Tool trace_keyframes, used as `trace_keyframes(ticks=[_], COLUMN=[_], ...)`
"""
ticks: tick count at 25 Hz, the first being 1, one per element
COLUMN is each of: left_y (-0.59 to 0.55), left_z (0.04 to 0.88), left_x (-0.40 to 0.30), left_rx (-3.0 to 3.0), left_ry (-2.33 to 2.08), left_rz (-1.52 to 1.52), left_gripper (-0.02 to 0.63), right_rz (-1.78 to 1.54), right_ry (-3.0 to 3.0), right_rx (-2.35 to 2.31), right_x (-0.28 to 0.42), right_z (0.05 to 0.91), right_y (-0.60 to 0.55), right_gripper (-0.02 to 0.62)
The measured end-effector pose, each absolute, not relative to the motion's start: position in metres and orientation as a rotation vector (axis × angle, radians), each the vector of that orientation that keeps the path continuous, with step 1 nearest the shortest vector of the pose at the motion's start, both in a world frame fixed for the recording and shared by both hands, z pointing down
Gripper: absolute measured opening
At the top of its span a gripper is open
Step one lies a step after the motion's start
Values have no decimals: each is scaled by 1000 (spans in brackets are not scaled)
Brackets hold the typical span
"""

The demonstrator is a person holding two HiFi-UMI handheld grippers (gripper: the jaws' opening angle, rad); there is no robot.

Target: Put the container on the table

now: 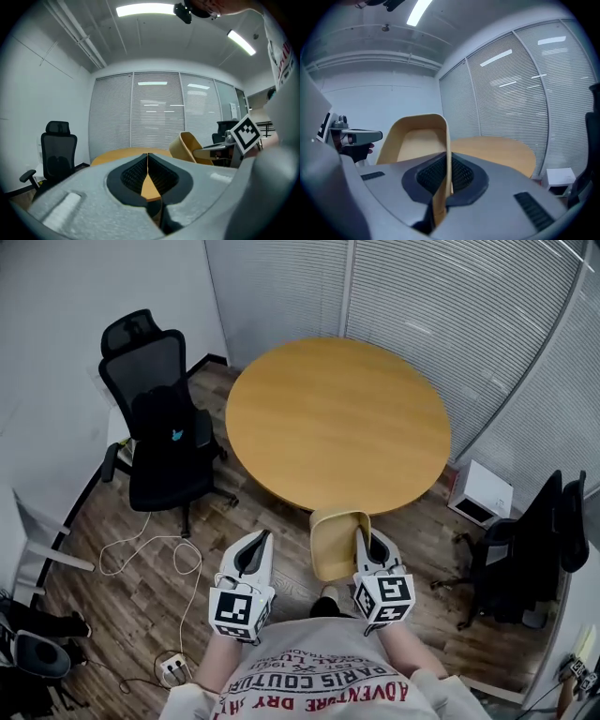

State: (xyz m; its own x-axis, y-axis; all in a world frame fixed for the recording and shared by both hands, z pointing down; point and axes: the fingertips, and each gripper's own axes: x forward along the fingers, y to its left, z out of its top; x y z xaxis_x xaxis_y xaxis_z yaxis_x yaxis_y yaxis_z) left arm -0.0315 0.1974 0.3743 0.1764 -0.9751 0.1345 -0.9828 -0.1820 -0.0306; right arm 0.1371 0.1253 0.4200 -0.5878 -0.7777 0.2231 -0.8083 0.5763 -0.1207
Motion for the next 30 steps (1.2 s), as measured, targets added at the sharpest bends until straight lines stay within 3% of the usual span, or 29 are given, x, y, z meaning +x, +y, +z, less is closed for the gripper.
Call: trace_keyframes(ticks=[17, 30], left_y=[33, -106], left_z=[395, 396], left_x=[13, -55], left_rx=[2337, 2488], left_ry=[-1934, -1719], left_rz=[245, 241], left_gripper=[12, 12], right_rz=[414, 459], right_ry=[-2608, -2470], right_rx=[1373, 1557], right_x=[193, 131], right_z=[445, 450], right_y=[-40, -144], right_gripper=[11, 11])
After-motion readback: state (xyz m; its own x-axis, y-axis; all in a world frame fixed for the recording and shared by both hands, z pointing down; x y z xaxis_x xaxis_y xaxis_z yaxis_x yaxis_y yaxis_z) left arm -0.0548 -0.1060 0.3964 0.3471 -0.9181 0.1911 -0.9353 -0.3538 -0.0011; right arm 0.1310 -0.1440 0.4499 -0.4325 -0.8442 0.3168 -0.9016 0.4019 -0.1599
